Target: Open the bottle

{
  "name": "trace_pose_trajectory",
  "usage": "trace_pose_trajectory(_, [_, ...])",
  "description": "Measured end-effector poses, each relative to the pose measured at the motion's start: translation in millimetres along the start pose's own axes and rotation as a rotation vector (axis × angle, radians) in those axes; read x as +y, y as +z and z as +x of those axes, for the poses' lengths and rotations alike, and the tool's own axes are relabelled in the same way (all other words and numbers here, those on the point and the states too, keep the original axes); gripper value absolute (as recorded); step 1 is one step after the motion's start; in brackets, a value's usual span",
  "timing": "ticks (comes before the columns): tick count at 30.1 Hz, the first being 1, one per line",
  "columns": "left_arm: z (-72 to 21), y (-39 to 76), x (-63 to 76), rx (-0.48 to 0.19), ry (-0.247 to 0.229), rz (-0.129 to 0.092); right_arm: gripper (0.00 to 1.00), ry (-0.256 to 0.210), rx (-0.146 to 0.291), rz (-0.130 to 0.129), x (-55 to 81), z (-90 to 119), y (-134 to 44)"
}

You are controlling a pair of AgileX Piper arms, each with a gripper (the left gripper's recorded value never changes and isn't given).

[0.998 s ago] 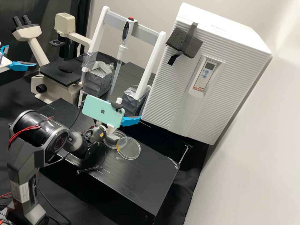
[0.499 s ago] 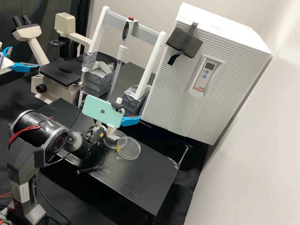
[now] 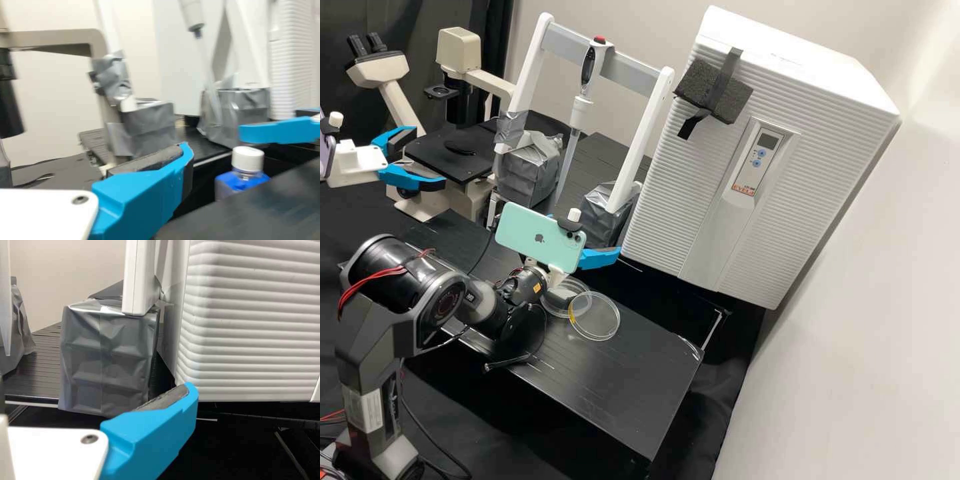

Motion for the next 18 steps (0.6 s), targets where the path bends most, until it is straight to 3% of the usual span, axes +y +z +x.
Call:
trace_pose_trajectory(3, [1.8,6.5,-3.3,-0.024,-0.011,-0.004,1.00,0.000,0.000,0.000,0.0,0,0.0])
trace_pose_trajectory(7, [5.3,11.4,-14.8,-0.043,-0.046,-0.041,1.00,0.000,0.000,0.000,0.0,0,0.0])
trace_pose_trajectory(12, [10.1,17.5,-36.3,-0.065,-0.114,-0.070,1.00,0.000,0.000,0.000,0.0,0,0.0])
trace_pose_trajectory(18, [8.3,21.9,-51.2,-0.076,-0.166,-0.085,1.00,0.000,0.000,0.000,0.0,0,0.0])
